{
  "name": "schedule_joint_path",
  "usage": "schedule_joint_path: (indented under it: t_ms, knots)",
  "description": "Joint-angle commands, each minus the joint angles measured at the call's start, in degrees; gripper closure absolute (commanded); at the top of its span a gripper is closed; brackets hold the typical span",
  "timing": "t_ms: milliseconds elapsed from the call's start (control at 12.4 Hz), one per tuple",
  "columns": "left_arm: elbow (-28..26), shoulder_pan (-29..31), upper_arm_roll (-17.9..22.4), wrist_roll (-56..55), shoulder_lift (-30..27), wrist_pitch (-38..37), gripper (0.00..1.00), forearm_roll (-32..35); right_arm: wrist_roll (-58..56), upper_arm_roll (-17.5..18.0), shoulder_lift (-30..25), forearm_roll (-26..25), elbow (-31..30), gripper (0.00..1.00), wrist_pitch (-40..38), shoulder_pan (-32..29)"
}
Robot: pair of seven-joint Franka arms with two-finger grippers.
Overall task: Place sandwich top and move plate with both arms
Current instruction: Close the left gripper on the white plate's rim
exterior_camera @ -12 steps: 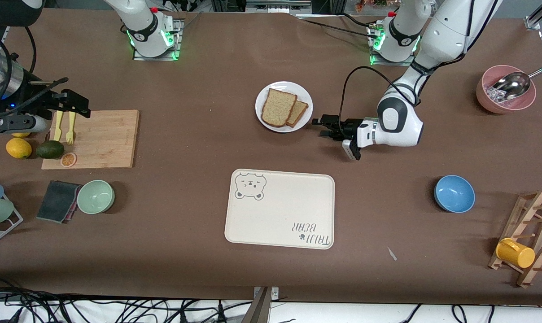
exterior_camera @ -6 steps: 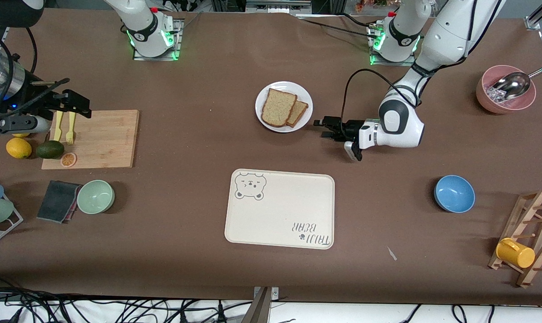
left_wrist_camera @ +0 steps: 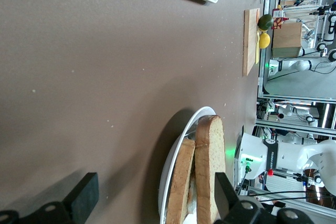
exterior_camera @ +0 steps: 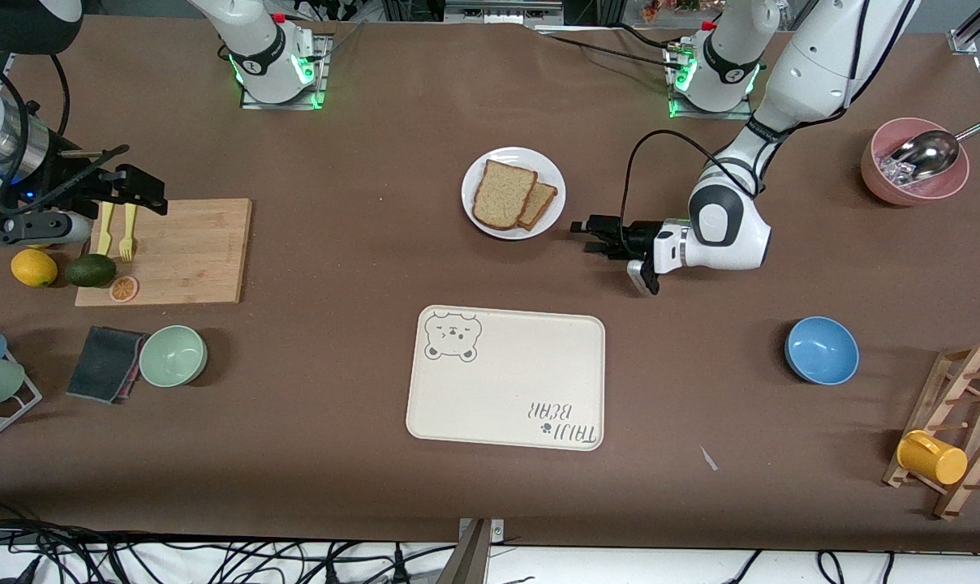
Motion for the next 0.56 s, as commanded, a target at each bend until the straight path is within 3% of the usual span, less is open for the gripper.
schedule_joint_path:
  t_ms: [0,482]
  knots:
    - [1.0,0.5,-0.2,1.7,0.5,-0.8,0.03,-1.8,-0.1,0.2,0.2,-0.5,-0.4,0.00,0.9,0.9]
    - [1.0,0.1,-0.3,1.6,0.7,-0.8,0.04,-1.9,0.2,0.2,0.5,-1.6,-0.4,0.00,1.4,2.3]
